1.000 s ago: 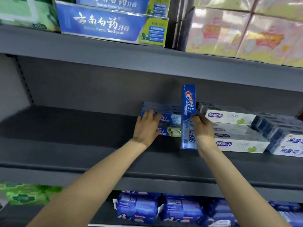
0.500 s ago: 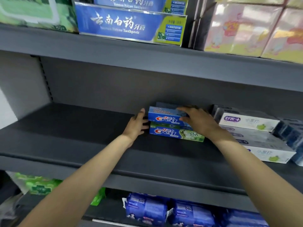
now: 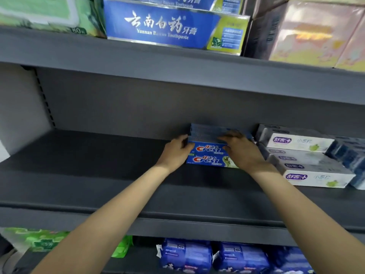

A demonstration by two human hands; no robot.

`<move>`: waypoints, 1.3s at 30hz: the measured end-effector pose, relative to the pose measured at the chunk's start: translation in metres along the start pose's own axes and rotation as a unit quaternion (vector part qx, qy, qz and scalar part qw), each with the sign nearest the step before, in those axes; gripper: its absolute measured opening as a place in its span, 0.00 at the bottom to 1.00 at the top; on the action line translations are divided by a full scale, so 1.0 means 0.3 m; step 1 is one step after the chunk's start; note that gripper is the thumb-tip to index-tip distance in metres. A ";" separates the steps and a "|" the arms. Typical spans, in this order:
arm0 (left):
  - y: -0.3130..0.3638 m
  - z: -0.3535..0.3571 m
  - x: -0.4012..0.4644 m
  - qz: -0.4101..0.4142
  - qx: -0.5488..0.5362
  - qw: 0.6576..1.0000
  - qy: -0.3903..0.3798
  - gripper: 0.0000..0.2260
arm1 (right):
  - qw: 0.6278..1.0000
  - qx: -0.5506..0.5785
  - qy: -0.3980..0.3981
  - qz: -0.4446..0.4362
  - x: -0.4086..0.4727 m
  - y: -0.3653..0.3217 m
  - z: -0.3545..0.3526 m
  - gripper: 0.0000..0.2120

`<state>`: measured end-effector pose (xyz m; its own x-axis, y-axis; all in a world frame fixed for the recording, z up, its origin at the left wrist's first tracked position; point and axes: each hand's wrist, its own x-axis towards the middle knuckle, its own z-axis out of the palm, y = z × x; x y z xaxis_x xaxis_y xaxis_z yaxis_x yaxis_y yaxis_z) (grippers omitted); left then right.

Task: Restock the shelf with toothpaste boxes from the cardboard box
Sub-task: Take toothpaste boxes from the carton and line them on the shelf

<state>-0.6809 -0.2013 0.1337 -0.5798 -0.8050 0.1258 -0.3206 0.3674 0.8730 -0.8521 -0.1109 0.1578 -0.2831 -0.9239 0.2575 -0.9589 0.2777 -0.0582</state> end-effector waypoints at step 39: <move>-0.919 -0.846 -1.753 -0.277 0.362 0.889 -0.027 0.09 | 0.889 0.314 -0.300 -0.143 -1.228 -1.793 0.495 0.16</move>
<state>-0.0976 0.0026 -0.0536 -0.2104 -0.9399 -0.2690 -0.9558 0.1400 0.2585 -0.2345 0.0410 -0.0490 0.1953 -0.9599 -0.2011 -0.7605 -0.0187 -0.6490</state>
